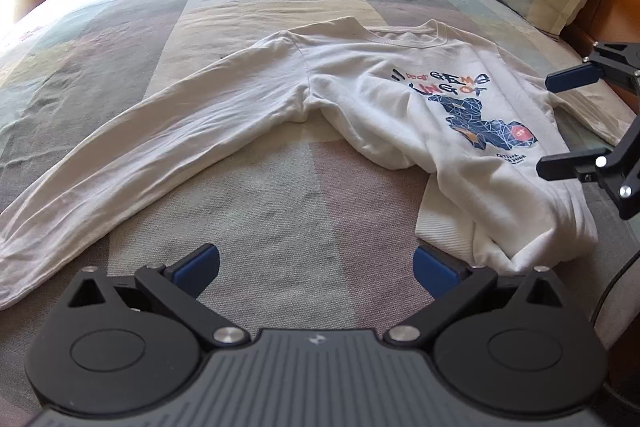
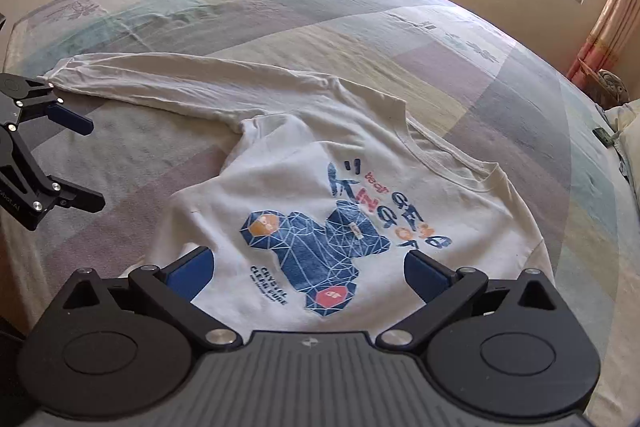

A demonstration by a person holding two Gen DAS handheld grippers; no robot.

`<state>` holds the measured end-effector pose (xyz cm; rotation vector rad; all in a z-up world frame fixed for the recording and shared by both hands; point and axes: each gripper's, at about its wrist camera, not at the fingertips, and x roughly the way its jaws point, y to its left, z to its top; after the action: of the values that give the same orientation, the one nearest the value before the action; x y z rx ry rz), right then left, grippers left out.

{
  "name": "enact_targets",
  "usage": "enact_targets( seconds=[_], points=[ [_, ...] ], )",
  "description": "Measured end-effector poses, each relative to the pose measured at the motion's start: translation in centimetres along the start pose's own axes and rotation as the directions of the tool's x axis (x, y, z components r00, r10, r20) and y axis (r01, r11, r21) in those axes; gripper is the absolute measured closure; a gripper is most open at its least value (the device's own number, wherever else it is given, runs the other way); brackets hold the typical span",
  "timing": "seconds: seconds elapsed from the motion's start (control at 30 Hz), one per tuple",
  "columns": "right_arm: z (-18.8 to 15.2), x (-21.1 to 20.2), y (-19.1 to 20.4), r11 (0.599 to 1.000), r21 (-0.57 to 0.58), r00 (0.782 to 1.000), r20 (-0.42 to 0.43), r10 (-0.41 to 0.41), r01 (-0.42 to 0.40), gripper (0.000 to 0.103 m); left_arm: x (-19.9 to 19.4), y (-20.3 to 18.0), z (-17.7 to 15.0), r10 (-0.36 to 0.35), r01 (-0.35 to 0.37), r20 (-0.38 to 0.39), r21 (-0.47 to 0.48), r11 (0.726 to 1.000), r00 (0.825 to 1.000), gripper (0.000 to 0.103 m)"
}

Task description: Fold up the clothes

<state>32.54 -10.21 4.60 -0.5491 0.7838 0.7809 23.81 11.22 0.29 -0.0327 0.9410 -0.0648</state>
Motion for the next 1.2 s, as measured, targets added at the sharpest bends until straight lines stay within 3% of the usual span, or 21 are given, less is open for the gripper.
enact_targets(
  seconds=[0.1, 0.27, 0.4, 0.5, 0.7, 0.9, 1.2],
  points=[
    [0.4, 1.1, 4.5, 0.998, -0.050, 0.999, -0.031, -0.024, 0.022, 0.000, 0.3, 1.1, -0.5, -0.011, 0.012, -0.006, 0.011, 1.000, 1.000, 0.001],
    [1.0, 3.8, 9.7, 0.985, -0.090, 0.985, -0.080, -0.151, 0.144, 0.000, 0.7, 2.0, -0.6, -0.032, 0.032, -0.006, 0.042, 0.999, 0.999, 0.001],
    [0.9, 5.5, 11.7, 0.967, -0.149, 0.964, -0.138, -0.227, 0.206, 0.000, 0.7, 2.6, -0.6, -0.075, 0.075, 0.003, 0.062, 0.995, 0.997, 0.001],
    [0.6, 6.2, 11.9, 0.928, -0.231, 0.932, -0.149, -0.330, 0.292, 0.000, 0.8, 3.1, -0.6, -0.083, 0.082, 0.004, 0.069, 0.994, 0.997, 0.001],
    [1.5, 4.1, 8.3, 0.923, -0.102, 0.910, -0.160, -0.384, 0.371, 0.000, 1.3, 4.1, -0.3, -0.112, 0.112, -0.001, 0.062, 0.992, 0.994, 0.001],
    [0.9, 2.5, 3.4, 0.874, 0.021, 0.858, -0.200, -0.473, 0.486, 0.000, 1.8, 3.9, 0.3, -0.146, 0.146, -0.014, 0.089, 0.985, 0.989, 0.001],
    [-0.3, 1.2, -3.0, 0.799, 0.197, 0.818, -0.234, -0.525, 0.569, 0.000, 2.4, 3.3, 0.8, -0.166, 0.169, -0.034, 0.113, 0.979, 0.986, 0.001]
  ],
)
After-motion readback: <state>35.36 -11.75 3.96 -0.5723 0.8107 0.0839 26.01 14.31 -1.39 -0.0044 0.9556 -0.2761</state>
